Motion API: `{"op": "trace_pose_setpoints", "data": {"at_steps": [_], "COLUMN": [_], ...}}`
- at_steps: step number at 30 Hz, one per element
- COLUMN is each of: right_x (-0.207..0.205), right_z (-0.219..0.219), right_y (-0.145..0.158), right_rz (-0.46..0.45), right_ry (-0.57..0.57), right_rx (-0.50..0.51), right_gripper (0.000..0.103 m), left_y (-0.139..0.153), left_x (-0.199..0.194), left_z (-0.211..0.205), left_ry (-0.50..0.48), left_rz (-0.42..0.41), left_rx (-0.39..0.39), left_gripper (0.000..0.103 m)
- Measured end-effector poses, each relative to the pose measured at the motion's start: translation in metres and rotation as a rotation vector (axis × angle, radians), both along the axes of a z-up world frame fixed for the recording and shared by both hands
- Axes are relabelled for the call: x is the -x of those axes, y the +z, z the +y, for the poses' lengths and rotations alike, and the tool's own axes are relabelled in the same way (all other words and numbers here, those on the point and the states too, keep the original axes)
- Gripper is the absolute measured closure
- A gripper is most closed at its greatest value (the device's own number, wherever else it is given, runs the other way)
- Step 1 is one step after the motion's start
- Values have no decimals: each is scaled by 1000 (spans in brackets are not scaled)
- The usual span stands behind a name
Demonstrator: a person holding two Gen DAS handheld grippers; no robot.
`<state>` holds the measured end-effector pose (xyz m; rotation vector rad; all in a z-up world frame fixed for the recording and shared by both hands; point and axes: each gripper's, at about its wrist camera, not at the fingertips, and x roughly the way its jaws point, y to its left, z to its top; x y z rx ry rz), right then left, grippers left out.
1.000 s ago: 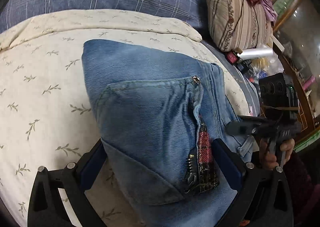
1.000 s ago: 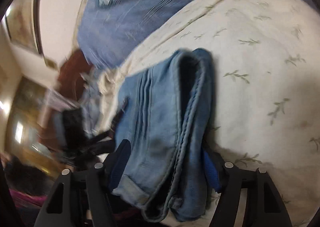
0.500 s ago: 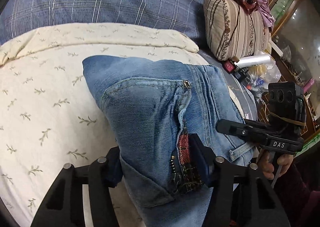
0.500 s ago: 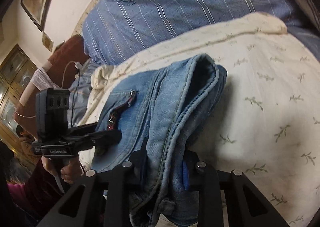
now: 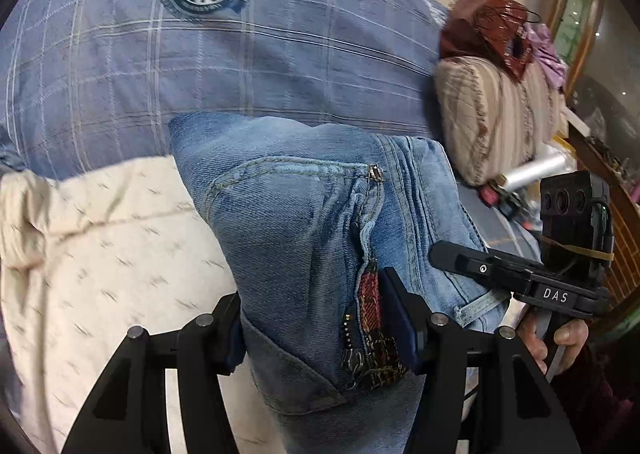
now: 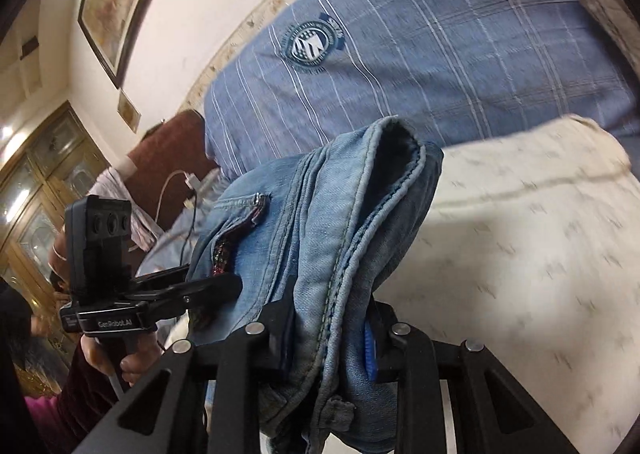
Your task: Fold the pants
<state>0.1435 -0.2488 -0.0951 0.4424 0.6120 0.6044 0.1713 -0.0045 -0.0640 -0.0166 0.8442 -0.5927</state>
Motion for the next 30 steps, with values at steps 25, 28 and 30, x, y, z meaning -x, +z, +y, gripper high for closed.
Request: {"op": "trace_pose_setpoints", "data": {"at_steps": [25,28,30], "right_x": [-4,31,57], "right_z": [14,20,22], "right_y": [-19,6,23], "right_rz": [60,-22,-65], "right_ry": [-128,-142,-148], "right_rx": [45,77,111], "right_gripper": [44,42,42], "left_y": [-16,10,26], "left_x": [23,50,64], "left_z": [23,20,18], "left_ry": [260,298,322], "left_rz": [-65,-137,-176], "left_rx": [-197,-228,-241], "left_gripper": [18,17,17]}}
